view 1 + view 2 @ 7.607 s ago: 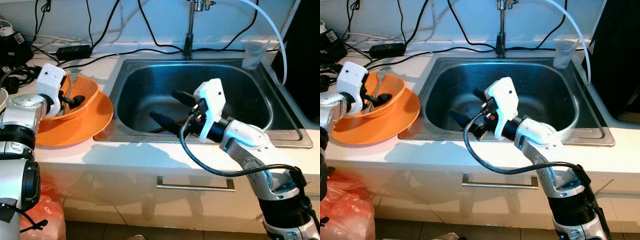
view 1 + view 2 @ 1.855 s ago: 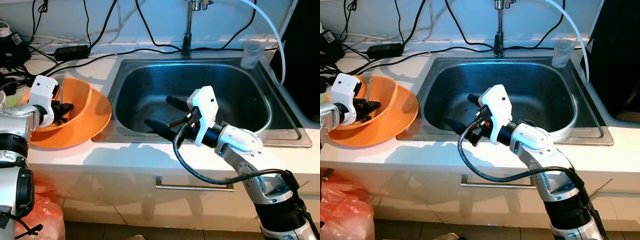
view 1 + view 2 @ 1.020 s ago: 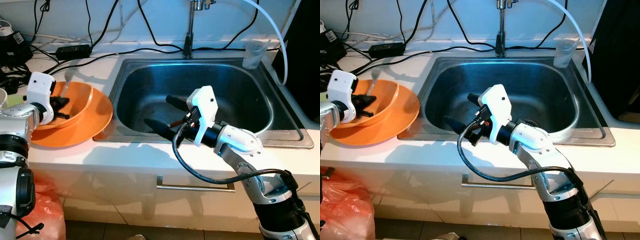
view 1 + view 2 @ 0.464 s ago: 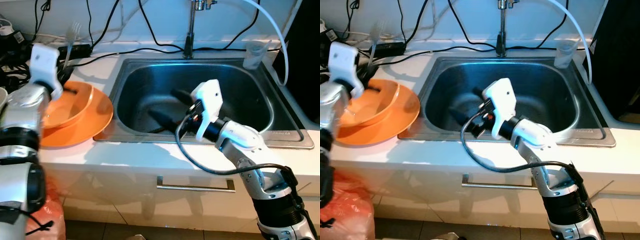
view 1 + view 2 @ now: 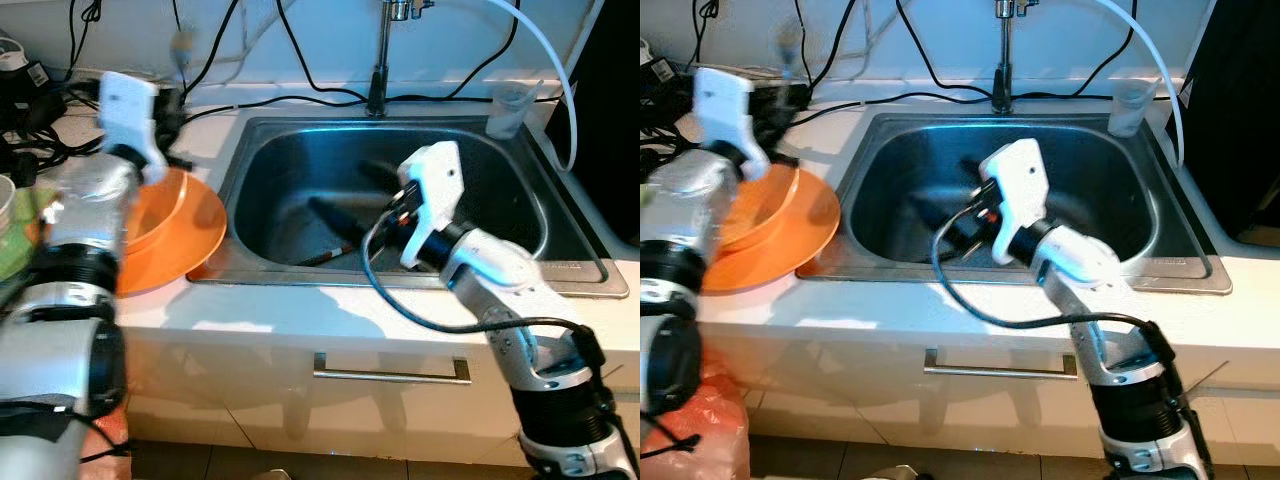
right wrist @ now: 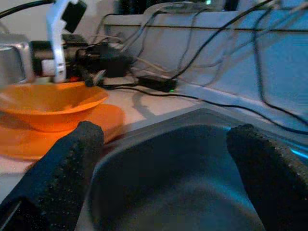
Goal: Kitchen organization
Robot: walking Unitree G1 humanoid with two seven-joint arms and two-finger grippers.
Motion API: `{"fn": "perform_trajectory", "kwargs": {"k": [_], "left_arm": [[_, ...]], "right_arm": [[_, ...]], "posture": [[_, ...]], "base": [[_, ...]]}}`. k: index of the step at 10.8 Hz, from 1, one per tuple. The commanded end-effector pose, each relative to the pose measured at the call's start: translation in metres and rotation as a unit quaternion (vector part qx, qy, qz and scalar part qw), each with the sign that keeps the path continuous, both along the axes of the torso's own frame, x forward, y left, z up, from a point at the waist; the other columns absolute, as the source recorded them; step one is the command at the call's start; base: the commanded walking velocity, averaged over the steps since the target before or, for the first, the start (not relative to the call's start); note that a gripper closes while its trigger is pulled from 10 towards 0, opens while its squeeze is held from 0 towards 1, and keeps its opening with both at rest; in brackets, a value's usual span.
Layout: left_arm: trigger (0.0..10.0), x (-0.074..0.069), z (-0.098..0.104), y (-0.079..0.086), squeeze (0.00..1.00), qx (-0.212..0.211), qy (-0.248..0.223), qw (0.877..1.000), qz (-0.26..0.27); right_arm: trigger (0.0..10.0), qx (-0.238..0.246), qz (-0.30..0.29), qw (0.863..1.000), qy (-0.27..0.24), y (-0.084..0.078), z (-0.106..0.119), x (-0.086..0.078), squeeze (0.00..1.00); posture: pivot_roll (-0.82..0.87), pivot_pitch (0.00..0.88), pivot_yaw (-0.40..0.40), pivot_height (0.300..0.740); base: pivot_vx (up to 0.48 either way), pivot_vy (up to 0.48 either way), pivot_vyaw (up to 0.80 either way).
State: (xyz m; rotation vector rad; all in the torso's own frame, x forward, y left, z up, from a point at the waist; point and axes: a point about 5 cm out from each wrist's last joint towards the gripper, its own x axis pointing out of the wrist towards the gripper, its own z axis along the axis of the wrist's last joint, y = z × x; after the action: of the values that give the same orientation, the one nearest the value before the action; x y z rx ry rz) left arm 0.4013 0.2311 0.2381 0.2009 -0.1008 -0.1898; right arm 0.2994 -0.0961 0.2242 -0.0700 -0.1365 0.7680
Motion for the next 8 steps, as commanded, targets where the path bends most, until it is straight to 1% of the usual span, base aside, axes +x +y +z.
{"fn": "perform_trajectory", "kwargs": {"k": [1, 2, 3, 4, 6, 7, 8], "left_arm": [[0.0, 0.002, 0.017, -0.004, 0.00, -0.003, -0.028, 1.000, -0.010], [0.0, 0.006, 0.018, -0.024, 0.00, -0.025, -0.029, 0.999, -0.037], [0.0, 0.008, 0.019, -0.033, 0.00, -0.033, -0.035, 0.998, -0.045], [0.0, 0.010, 0.018, -0.050, 0.00, -0.042, -0.038, 0.996, -0.062], [0.0, 0.012, 0.008, -0.085, 0.00, -0.060, -0.021, 0.992, -0.105], [0.0, 0.012, 0.004, -0.094, 0.00, -0.062, -0.011, 0.991, -0.114], [0.0, 0.012, -0.005, -0.105, 0.00, -0.077, 0.005, 0.989, -0.125]], "right_arm": [[10.0, 0.000, -0.010, 1.000, -0.023, -0.002, 0.010, 0.000, 0.00], [10.0, -0.007, -0.033, 0.999, -0.026, -0.009, 0.010, -0.001, 0.00], [10.0, -0.010, -0.046, 0.999, -0.027, -0.012, 0.010, -0.002, 0.00], [10.0, -0.015, -0.067, 0.997, -0.027, -0.017, 0.010, -0.003, 0.00], [10.0, -0.030, -0.110, 0.993, -0.021, -0.030, 0.009, -0.006, 0.00], [10.0, -0.030, -0.119, 0.992, -0.019, -0.033, 0.009, -0.007, 0.00], [10.0, -0.032, -0.130, 0.991, -0.014, -0.036, 0.008, -0.010, 0.00]], "posture": [[0.03, 0.000, 0.095, 0.740], [0.00, 0.000, 0.103, 0.740], [-0.01, 0.000, 0.107, 0.740], [-0.03, 0.000, 0.114, 0.740], [-0.07, 0.000, 0.128, 0.740], [-0.09, 0.000, 0.131, 0.740], [-0.11, 0.000, 0.136, 0.740]], "base": [[0.000, 0.000, 0.00], [0.000, 0.000, 0.00], [0.000, 0.000, 0.00], [0.000, 0.000, 0.00], [0.000, 0.000, 0.00], [0.000, 0.000, 0.00], [0.000, 0.000, 0.00]]}}
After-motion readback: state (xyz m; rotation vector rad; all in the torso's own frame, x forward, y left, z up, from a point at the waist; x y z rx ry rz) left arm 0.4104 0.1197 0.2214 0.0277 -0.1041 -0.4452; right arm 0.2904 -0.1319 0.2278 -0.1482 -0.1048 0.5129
